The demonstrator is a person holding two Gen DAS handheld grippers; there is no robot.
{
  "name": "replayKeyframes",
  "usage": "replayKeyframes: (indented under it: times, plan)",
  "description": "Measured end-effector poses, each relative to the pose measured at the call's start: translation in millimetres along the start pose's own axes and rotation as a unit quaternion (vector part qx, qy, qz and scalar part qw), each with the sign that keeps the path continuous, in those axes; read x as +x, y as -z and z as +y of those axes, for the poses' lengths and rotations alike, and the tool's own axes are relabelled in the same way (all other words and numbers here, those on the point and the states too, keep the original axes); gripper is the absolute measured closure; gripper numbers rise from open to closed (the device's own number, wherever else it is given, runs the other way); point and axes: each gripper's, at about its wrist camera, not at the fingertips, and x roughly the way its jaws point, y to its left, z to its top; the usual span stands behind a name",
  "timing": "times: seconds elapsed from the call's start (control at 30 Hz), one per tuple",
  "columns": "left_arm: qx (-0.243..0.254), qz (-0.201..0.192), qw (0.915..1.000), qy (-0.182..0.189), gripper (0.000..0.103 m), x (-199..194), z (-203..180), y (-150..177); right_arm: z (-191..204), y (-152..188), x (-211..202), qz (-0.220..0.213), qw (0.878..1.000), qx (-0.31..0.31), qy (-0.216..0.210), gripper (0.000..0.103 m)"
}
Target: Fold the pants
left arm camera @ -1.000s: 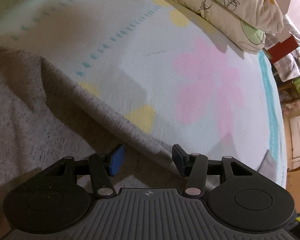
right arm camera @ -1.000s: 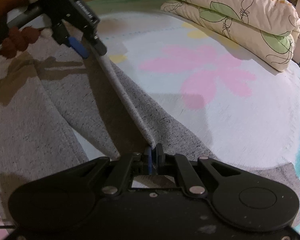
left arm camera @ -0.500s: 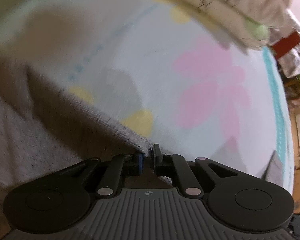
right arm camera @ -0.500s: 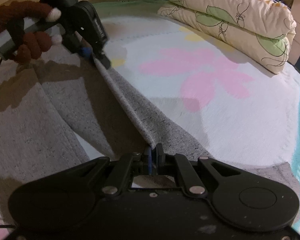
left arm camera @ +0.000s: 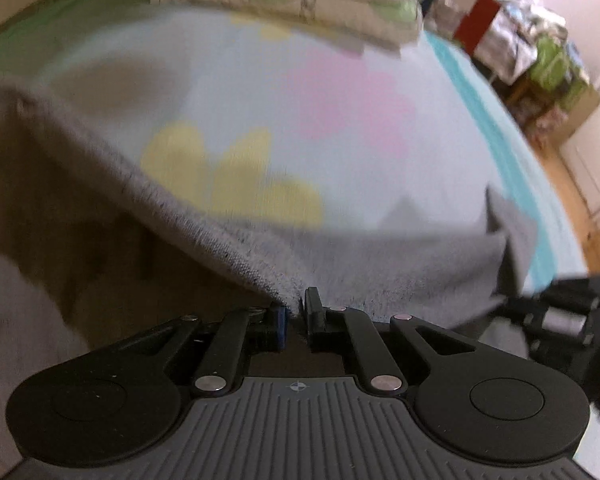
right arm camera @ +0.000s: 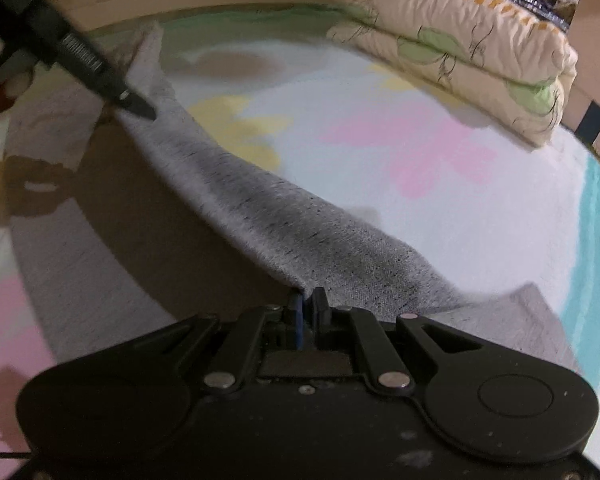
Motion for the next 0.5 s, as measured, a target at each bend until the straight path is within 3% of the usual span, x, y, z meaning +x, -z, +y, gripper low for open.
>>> replayKeyframes:
  times: [0.1,0.27,0.37,0.5]
  plan:
    - [0.020,0.009,0.9997,-0.011,0.094,16.0,0.0,14.0,6.8,7.3,2.1,0.017,1.000,0.011,-0.010,0.092]
    - [0.024,-0.003,0.9996,-0.014,0.095,22.7,-5.5,20.2,-15.3,5.9,-16.2,-0.016,0.994,0.109,-0.022,0.078]
    - [0.025,-0.012,0.9995,-0.012,0.095,21.3,-7.6,18.1,-37.0,1.2,-20.8,-0.035,0.985,0.170,0.013,0.077]
    - [0.029,-0.021,0.9993,-0.012,0.095,19.7,-12.1,18.0,-70.4,-12.5,1.8,-0.008,0.970,0.211,0.120,0.075]
